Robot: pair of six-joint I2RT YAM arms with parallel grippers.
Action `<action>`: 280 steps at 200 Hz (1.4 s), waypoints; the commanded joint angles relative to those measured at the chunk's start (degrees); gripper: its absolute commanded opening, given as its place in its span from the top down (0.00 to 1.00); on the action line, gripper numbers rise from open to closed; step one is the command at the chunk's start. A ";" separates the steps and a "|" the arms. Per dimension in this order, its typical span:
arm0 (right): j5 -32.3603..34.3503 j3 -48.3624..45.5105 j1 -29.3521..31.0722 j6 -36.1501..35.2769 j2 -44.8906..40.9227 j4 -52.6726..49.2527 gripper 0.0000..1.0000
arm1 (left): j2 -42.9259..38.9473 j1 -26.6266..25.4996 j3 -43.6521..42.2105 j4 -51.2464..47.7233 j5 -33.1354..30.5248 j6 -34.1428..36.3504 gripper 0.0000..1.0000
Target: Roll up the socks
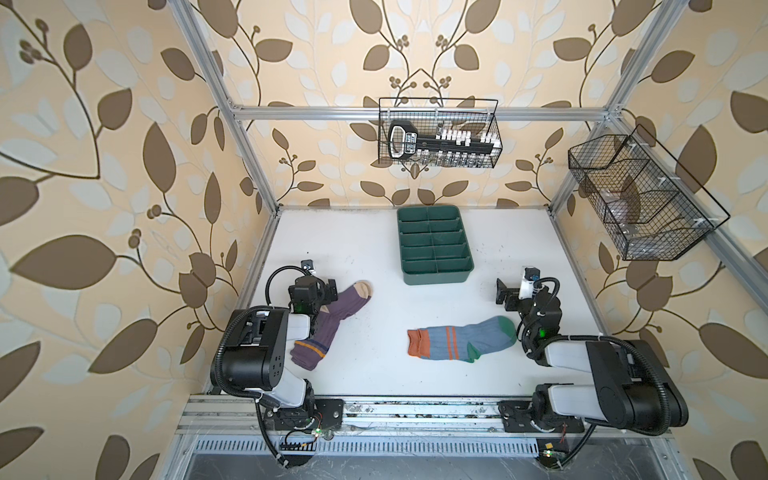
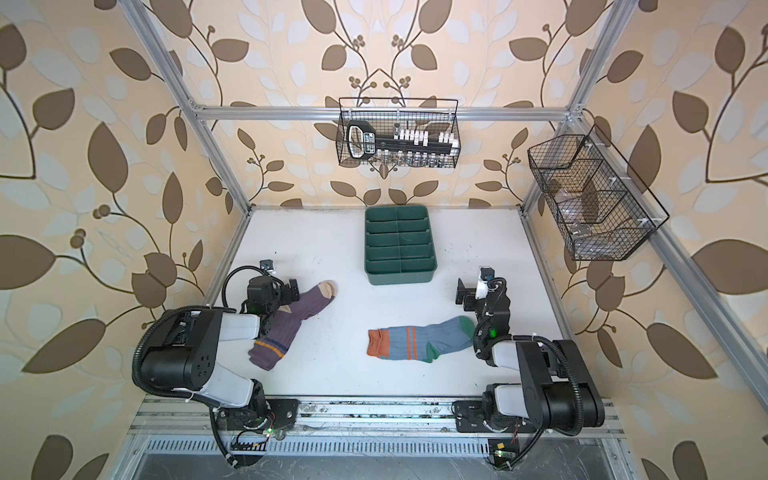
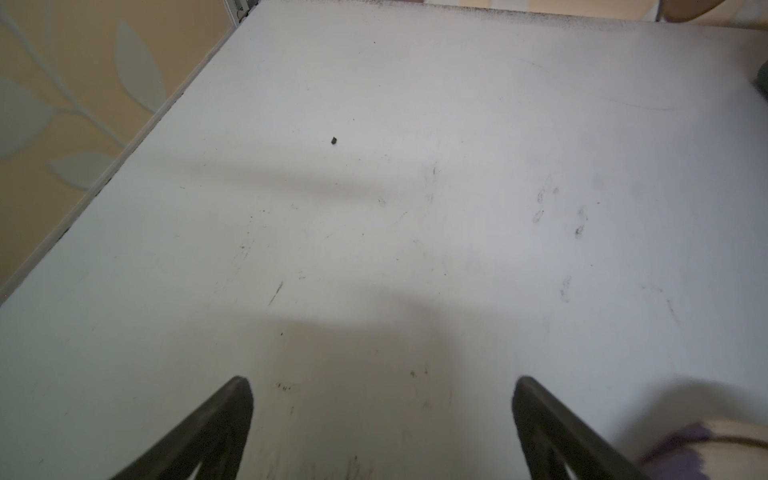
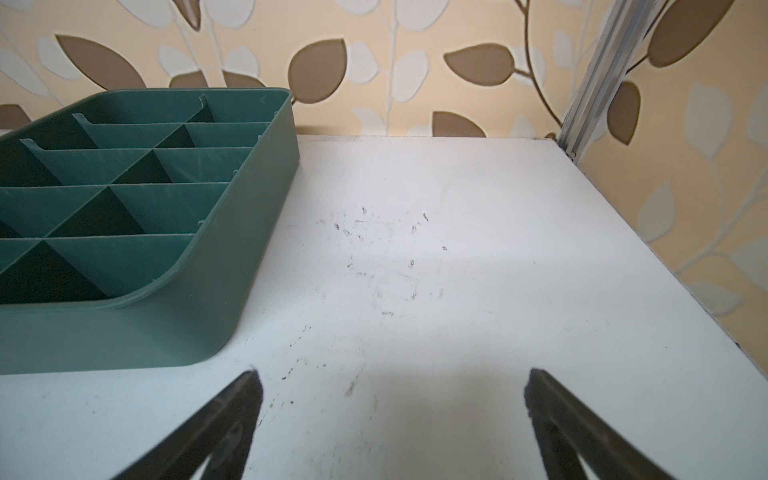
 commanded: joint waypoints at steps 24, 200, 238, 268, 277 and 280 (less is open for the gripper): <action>2.50 3.24 0.76 0.12 -6.63 -7.60 0.00 | -9.67 -0.09 6.16 -11.31 -5.83 -3.01 0.01; 41.40 61.19 25.28 22.94 0.20 -96.45 0.00 | -50.29 -10.03 27.82 -70.05 8.41 -24.54 0.01; 41.66 67.40 26.42 24.22 11.02 -100.37 0.00 | -49.83 -12.08 28.10 -76.12 1.25 -20.78 0.01; 49.55 70.67 28.13 24.16 16.74 -105.27 0.00 | -49.74 -12.75 27.22 -77.12 0.33 -19.01 0.03; 49.59 71.13 28.87 22.57 16.68 -105.15 0.00 | -49.89 -12.75 26.70 -76.72 -0.29 -19.02 0.03; 49.54 71.14 29.11 21.78 16.55 -104.78 0.00 | -49.86 -12.75 26.55 -76.51 -0.38 -19.03 0.03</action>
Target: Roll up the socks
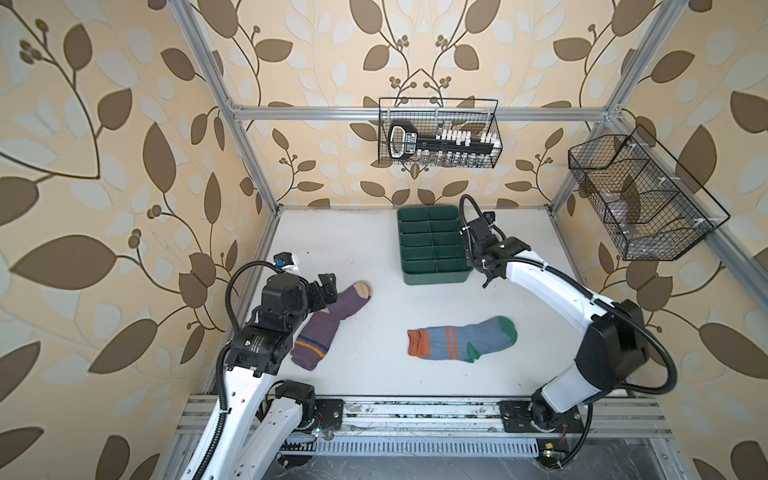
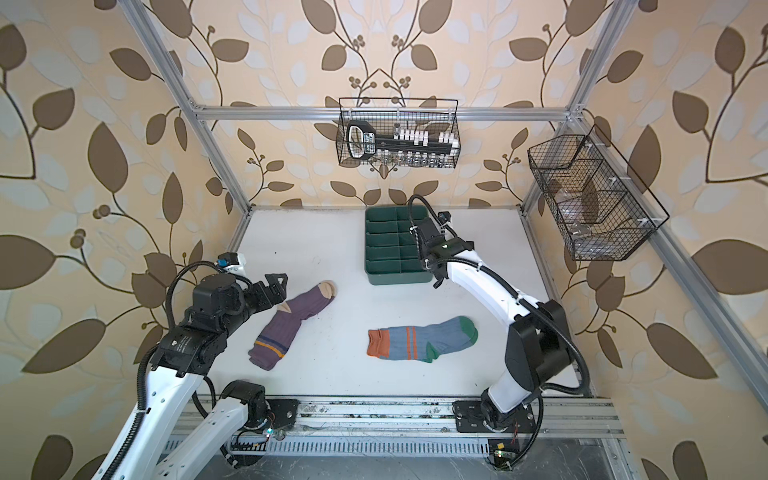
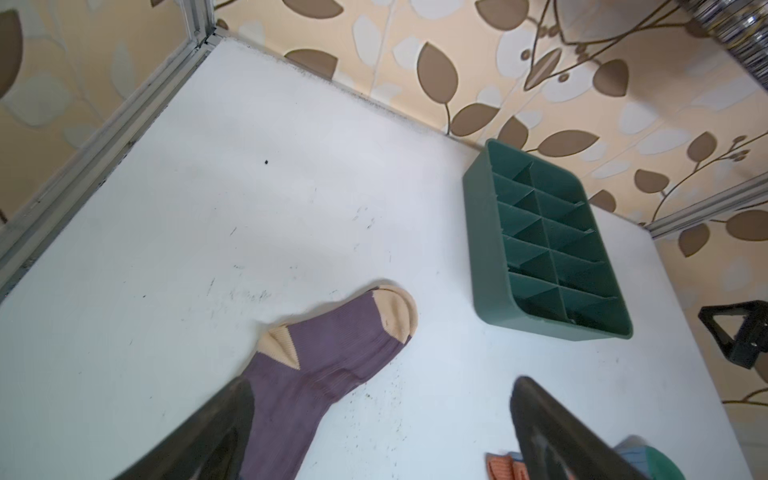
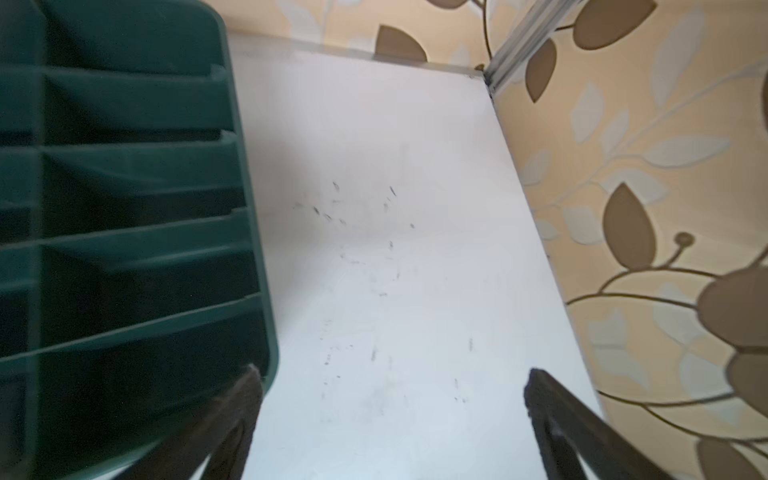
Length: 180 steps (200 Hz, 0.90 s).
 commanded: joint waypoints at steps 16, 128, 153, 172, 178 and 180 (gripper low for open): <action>4.25 2.36 4.07 -6.71 -1.96 -2.15 0.00 | 0.03 -0.68 0.39 -0.61 -3.91 2.42 0.02; -48.61 -9.76 -8.16 -1.62 -13.24 23.05 0.03 | 0.87 -0.68 -0.47 -0.80 -2.02 3.59 0.01; -52.40 -10.24 -14.44 0.27 -9.83 24.42 0.10 | 1.43 -0.68 -0.48 -0.43 -0.84 3.56 0.01; -52.83 -7.19 -15.02 -1.53 -4.77 22.86 0.13 | 2.01 -0.68 -0.48 -0.42 -0.17 3.63 0.01; -52.62 -6.29 -14.83 -2.14 -3.03 22.17 0.15 | 2.14 -0.68 -0.48 -0.51 -0.15 3.67 0.01; -52.43 -5.37 -14.73 -2.38 -2.45 21.96 0.15 | 2.24 -0.68 -0.42 -0.51 -0.23 3.64 0.01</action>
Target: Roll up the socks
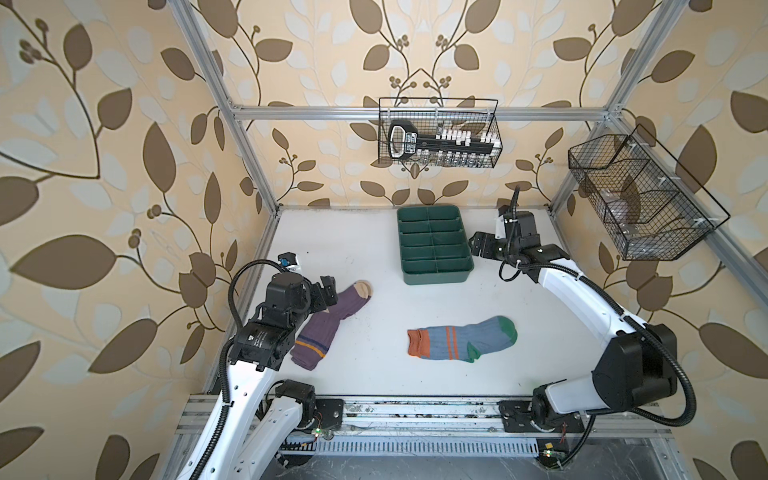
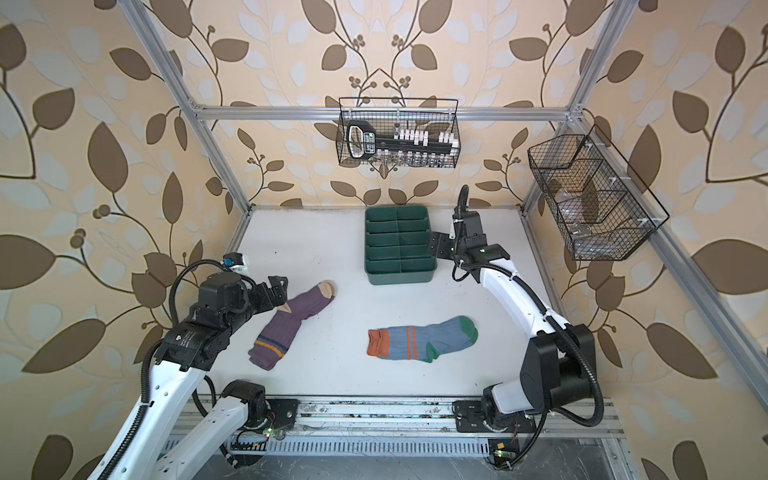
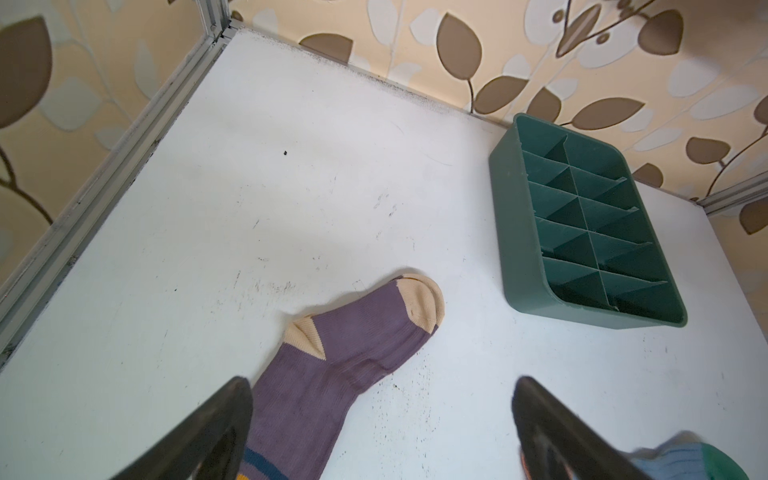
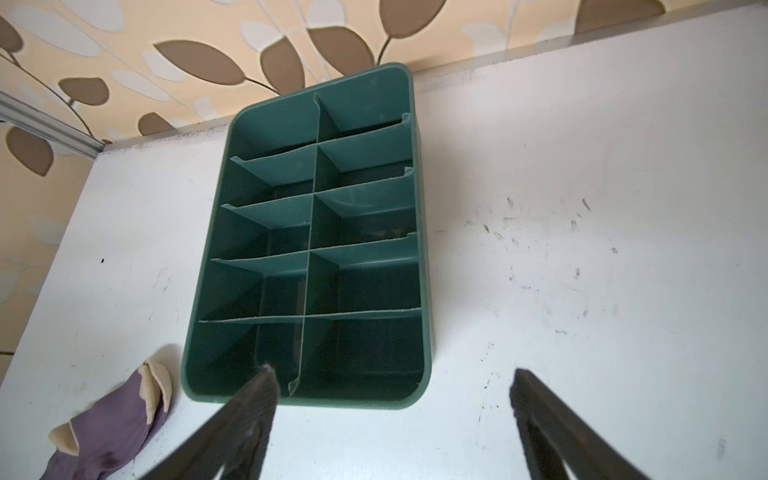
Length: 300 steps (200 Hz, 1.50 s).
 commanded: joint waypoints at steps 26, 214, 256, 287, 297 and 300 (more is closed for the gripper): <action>-2.46 7.50 1.40 -1.71 13.04 -1.53 0.23 | 0.75 -0.35 -0.44 0.28 0.96 1.14 0.01; 12.27 25.30 11.21 -5.77 31.77 -11.65 0.84 | 2.91 -0.42 -0.09 -0.43 1.80 0.86 0.01; 11.23 30.15 14.47 -2.84 34.30 -12.29 0.84 | 2.90 -0.41 -0.09 -0.34 1.80 0.74 0.01; 11.10 35.68 16.93 -1.79 38.07 -13.44 0.84 | 2.64 -0.44 -0.09 -0.47 1.95 0.62 0.01; 10.90 37.68 17.43 -1.02 39.49 -14.44 0.84 | 2.42 -0.44 -0.09 -0.52 2.00 0.59 0.01; 10.78 38.37 17.56 -0.79 39.92 -14.66 0.84 | 2.34 -0.44 -0.05 -0.52 2.04 0.61 0.01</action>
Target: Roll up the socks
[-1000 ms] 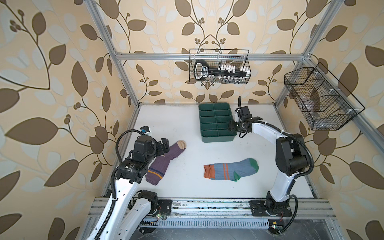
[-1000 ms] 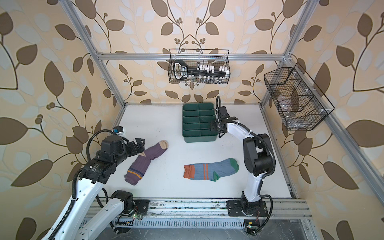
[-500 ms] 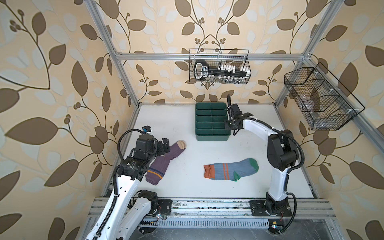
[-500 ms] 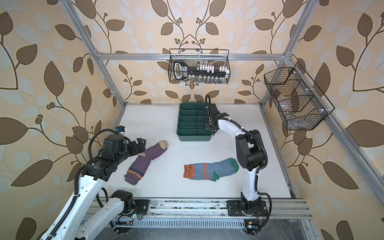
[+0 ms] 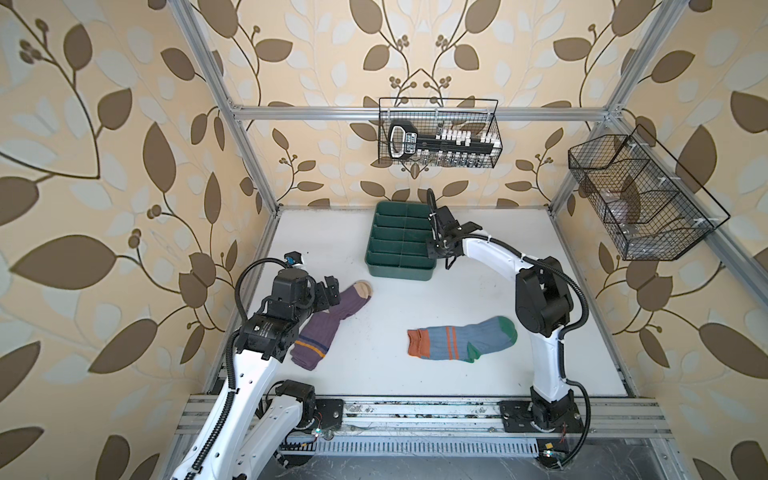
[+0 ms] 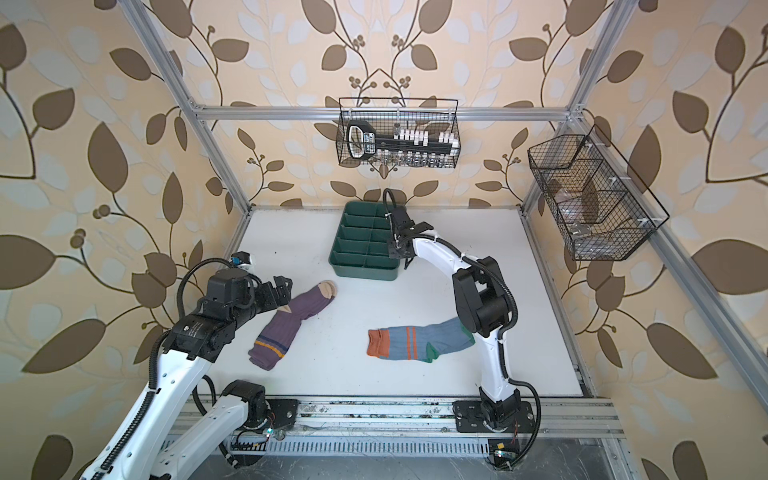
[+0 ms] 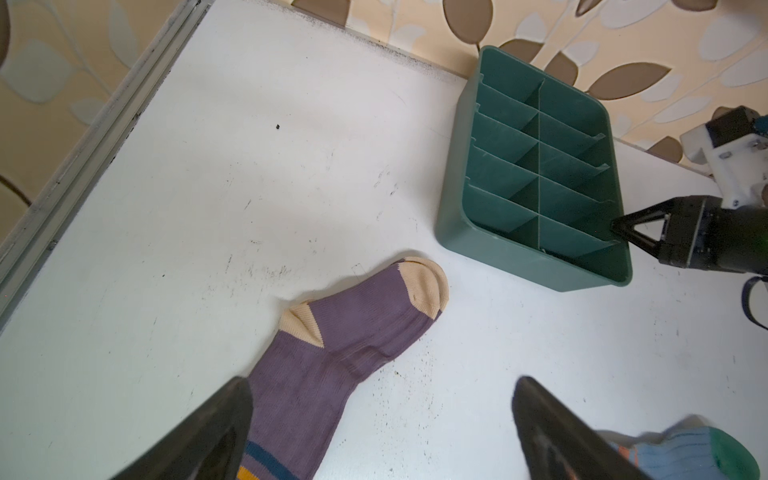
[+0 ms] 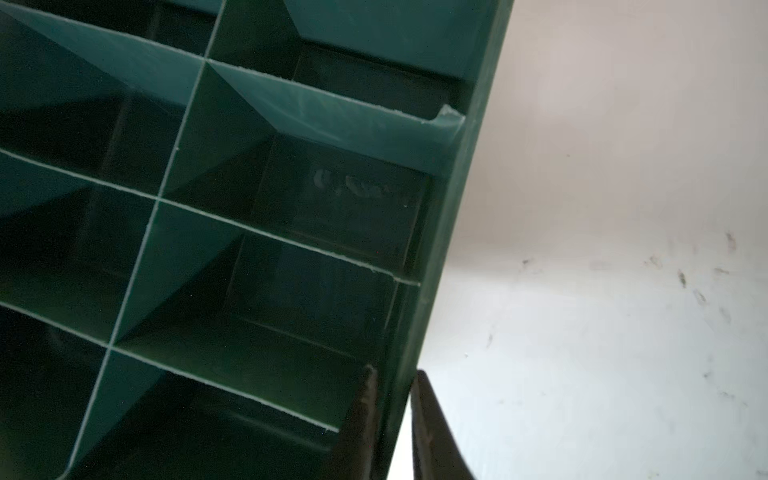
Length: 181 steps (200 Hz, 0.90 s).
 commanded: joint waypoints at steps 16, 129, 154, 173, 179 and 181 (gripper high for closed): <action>-1.03 7.20 2.66 3.06 4.55 -1.70 0.84 | -1.11 -0.44 -0.09 -0.06 0.98 0.57 0.01; -7.34 19.31 8.47 9.12 12.33 -0.10 0.82 | -1.37 -0.44 0.21 -0.38 1.09 0.79 0.01; -7.19 21.67 9.51 8.28 13.73 -1.01 0.81 | -1.78 -0.44 0.22 -0.34 1.01 0.77 0.01; -7.67 22.86 9.52 7.61 13.87 -1.72 0.77 | -1.63 -0.44 0.23 -0.35 1.02 0.68 0.01; -7.54 23.61 9.52 7.22 13.70 -2.10 0.75 | -1.47 -0.44 0.22 -0.34 1.11 0.74 0.01; -7.49 23.89 9.52 6.98 13.54 -2.32 0.74 | -1.50 -0.44 0.21 -0.34 1.21 0.74 0.01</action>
